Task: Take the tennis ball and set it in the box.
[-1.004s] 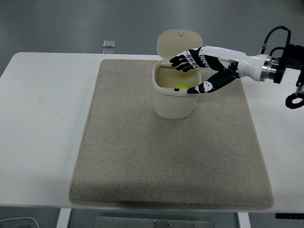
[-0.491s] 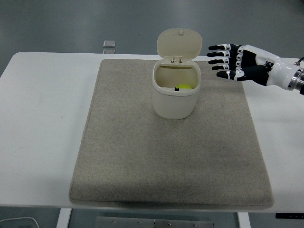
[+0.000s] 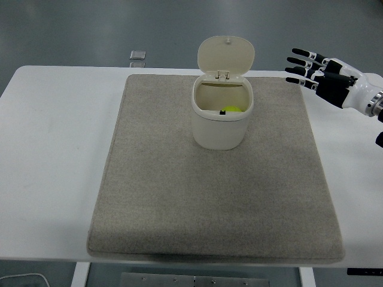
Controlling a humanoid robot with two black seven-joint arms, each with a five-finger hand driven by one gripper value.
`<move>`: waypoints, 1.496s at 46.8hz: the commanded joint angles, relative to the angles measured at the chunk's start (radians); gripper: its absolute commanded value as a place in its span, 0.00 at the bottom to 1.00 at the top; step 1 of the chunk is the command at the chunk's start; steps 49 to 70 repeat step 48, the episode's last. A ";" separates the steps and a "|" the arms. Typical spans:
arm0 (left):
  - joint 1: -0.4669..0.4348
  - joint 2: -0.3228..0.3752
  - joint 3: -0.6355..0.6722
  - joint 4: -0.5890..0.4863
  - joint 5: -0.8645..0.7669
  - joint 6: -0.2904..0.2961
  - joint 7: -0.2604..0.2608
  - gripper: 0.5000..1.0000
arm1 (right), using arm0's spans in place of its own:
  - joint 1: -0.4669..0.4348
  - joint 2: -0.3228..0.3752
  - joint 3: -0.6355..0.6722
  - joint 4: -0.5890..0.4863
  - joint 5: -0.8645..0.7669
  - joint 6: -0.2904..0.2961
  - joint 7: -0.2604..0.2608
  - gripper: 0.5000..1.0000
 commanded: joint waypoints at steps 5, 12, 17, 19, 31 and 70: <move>0.000 0.000 0.000 0.000 0.000 0.000 0.000 0.98 | -0.006 0.022 0.000 -0.009 0.114 -0.028 0.000 0.72; 0.000 0.000 0.001 0.000 0.000 0.000 0.001 0.98 | -0.026 0.056 0.027 -0.014 0.122 -0.046 0.002 0.72; 0.000 0.000 0.000 0.000 0.000 0.000 0.001 0.98 | -0.054 0.059 0.052 -0.019 0.119 -0.049 0.008 0.72; 0.000 0.000 0.000 0.000 0.000 0.002 0.001 0.98 | -0.055 0.059 0.052 -0.023 0.116 -0.049 0.012 0.72; 0.000 0.000 0.000 0.000 0.000 0.000 0.000 0.98 | -0.059 0.058 0.054 -0.031 0.117 -0.044 0.014 0.83; 0.000 0.000 0.000 0.000 0.000 0.000 0.000 0.98 | -0.059 0.059 0.054 -0.031 0.116 -0.047 0.055 0.83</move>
